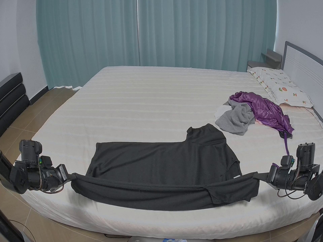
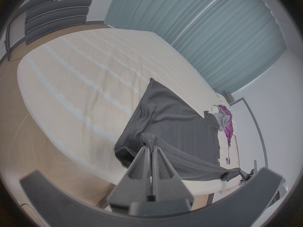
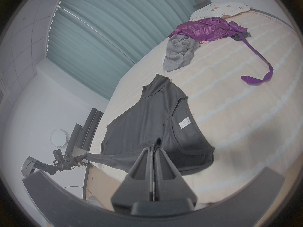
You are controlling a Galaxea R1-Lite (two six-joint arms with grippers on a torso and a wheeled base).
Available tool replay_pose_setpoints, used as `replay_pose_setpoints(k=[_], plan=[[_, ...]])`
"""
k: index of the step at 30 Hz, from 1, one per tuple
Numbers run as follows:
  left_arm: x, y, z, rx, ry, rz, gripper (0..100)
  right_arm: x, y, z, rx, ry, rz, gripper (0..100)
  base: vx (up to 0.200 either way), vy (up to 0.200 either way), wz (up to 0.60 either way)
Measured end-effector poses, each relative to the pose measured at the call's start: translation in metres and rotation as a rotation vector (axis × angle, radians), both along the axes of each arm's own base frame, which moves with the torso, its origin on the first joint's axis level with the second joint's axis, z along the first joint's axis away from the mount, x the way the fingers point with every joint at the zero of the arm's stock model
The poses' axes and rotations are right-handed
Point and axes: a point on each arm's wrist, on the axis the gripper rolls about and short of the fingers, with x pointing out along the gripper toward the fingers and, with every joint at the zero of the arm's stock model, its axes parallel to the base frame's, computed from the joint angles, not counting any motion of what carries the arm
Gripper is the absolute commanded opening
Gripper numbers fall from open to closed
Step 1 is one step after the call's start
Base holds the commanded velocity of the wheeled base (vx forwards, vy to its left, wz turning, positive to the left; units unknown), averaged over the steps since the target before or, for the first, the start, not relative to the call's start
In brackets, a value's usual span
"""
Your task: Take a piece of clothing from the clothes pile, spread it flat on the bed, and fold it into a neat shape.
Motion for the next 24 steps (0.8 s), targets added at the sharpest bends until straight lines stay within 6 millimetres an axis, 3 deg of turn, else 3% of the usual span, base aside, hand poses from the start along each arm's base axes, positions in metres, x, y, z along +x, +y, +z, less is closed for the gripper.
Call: replay_pose_setpoints(k=[11,24], plan=[[0.036,0.002,-0.02,0.033,0.049,0.025,0,0.039,0.002,-0.016,-0.009,0.031,-0.01,0,0.0,0.0,0.0],[0.063,-0.004,-0.047,0.019,0.112,0.018,0,0.076,0.006,-0.042,-0.034,0.071,-0.03,0,0.0,0.0,0.0]])
